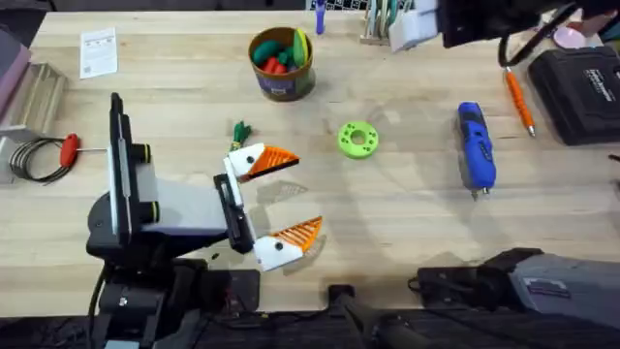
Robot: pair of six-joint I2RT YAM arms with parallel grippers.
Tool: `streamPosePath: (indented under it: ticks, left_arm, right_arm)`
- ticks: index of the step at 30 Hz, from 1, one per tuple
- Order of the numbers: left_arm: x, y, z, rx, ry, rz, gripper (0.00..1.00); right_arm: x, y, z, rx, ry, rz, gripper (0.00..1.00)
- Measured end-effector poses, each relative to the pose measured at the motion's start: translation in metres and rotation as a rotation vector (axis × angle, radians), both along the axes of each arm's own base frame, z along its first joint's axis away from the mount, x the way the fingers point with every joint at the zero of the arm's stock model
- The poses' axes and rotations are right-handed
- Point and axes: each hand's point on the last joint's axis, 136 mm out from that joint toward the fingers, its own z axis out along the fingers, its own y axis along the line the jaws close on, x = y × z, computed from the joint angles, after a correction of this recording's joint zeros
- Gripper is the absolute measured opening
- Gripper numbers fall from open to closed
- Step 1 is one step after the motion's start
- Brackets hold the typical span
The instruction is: Pick up the gripper from the table and insert it into the empty holder that is missing its gripper. Then pick up a screw, insert it into the mounting hole, and use the screwdriver to tighten it. Finally, clean up the table by picking up the vegetable and placing it into the bucket.
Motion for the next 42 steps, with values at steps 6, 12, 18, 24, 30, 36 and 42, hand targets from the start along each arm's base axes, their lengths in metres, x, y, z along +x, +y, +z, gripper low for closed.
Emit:
streamPosePath:
  ticks: [6,12,18,24,30,36,42]
  left_arm:
    - [0.0,0.0,0.0,0.0,0.0,0.0,0.985]
    - [0.0,0.0,0.0,0.0,0.0,0.0,0.985]
    - [0.0,0.0,0.0,0.0,0.0,0.0,0.985]
    - [0.0,0.0,0.0,0.0,0.0,0.0,0.985]
    - [0.0,0.0,0.0,0.0,0.0,0.0,0.985]
    - [0.0,0.0,0.0,0.0,0.0,0.0,0.986]
    - [0.0,0.0,0.0,0.0,0.0,0.0,0.454]
  right_arm:
    - [0.005,-0.022,0.0,0.01,0.0,-0.077,0.986]
    - [-0.007,-0.032,-0.009,-0.011,0.063,-0.094,0.986]
    - [-0.017,-0.035,-0.016,-0.029,0.115,-0.096,0.986]
    - [-0.017,-0.035,-0.018,-0.018,0.122,-0.116,0.988]
    - [-0.017,-0.036,-0.018,0.004,0.122,-0.149,0.985]
    - [-0.017,-0.036,-0.018,0.009,0.122,-0.157,0.986]
    - [-0.017,-0.036,-0.018,0.01,0.122,-0.158,0.986]
